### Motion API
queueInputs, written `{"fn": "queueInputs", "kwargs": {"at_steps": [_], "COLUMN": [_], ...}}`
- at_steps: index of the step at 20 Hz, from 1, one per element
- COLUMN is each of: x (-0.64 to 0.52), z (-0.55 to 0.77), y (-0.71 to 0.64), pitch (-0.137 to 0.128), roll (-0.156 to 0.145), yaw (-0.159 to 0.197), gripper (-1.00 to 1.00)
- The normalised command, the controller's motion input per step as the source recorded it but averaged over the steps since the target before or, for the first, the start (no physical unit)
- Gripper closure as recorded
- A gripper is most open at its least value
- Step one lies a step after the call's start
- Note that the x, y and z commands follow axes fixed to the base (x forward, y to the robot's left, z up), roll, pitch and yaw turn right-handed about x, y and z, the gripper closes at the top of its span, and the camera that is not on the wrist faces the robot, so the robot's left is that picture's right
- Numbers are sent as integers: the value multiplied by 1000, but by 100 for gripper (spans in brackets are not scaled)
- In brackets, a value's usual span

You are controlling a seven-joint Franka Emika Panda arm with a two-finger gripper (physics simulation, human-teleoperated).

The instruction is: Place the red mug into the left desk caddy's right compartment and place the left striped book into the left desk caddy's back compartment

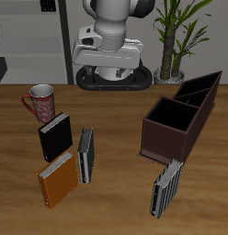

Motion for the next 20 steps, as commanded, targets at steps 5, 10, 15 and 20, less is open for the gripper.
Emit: {"fn": "queueInputs", "kwargs": {"at_steps": [5,10,15,20], "x": [-91,-154,-304,-274], "z": [-94,-181,-327,-291], "y": [-535,-413,-318,-303], "pitch": [-5,25,21,11], "roll": [-104,-21,78,85], "yaw": [7,-8,42,36], "gripper": [-100,-100,-100,-100]}}
